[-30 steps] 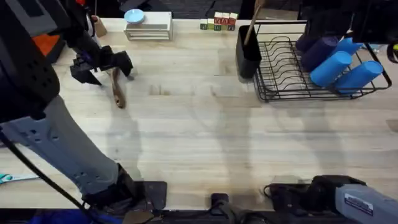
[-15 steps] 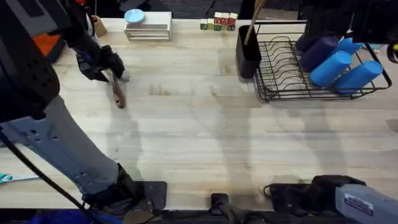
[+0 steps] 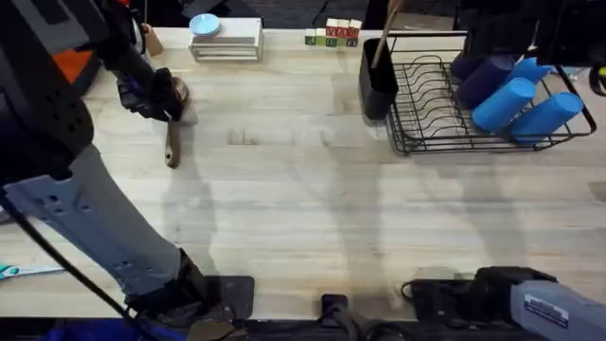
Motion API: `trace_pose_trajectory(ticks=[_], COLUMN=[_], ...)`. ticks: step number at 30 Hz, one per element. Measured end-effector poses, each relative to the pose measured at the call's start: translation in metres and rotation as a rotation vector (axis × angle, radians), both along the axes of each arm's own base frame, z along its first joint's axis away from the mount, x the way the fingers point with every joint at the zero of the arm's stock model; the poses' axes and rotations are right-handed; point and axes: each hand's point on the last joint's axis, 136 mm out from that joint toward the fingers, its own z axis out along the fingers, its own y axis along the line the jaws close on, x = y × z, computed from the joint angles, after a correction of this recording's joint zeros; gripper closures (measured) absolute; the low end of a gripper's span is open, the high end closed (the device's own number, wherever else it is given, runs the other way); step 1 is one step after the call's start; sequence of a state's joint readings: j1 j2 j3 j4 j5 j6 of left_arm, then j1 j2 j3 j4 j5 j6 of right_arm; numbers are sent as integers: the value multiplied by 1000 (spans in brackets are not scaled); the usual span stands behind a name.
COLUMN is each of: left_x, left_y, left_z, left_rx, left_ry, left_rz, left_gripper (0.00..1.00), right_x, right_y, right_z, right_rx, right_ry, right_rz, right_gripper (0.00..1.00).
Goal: Pick up the spoon on the table one by one and put them onto the rack
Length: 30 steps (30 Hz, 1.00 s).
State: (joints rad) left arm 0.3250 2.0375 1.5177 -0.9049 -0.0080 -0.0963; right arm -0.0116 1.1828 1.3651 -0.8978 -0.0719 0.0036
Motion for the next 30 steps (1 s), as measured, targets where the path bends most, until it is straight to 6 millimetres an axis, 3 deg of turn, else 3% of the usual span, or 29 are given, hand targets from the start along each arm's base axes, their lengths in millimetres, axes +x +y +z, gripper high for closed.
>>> trace_pose_trajectory(ticks=[5,9,14,24,30], left_x=[4,15,33,53,64], left_y=[-20,-53,-86,-124,-167], left_z=[1,9,38,84,102], left_rx=[-9,-32,-32,-17,-32], left_ry=[53,69,34,-35,-92], left_rz=[-50,-128,-210,-298,-391], left_gripper=[963,961,960,959,959], right_x=[0,0,0,0,0], right_y=[0,0,0,0,0], right_z=[0,0,0,0,0], right_rx=[0,0,0,0,0], right_ry=[0,0,0,0,0], right_rz=[0,0,0,0,0], right_gripper=[5,5,5,5,5])
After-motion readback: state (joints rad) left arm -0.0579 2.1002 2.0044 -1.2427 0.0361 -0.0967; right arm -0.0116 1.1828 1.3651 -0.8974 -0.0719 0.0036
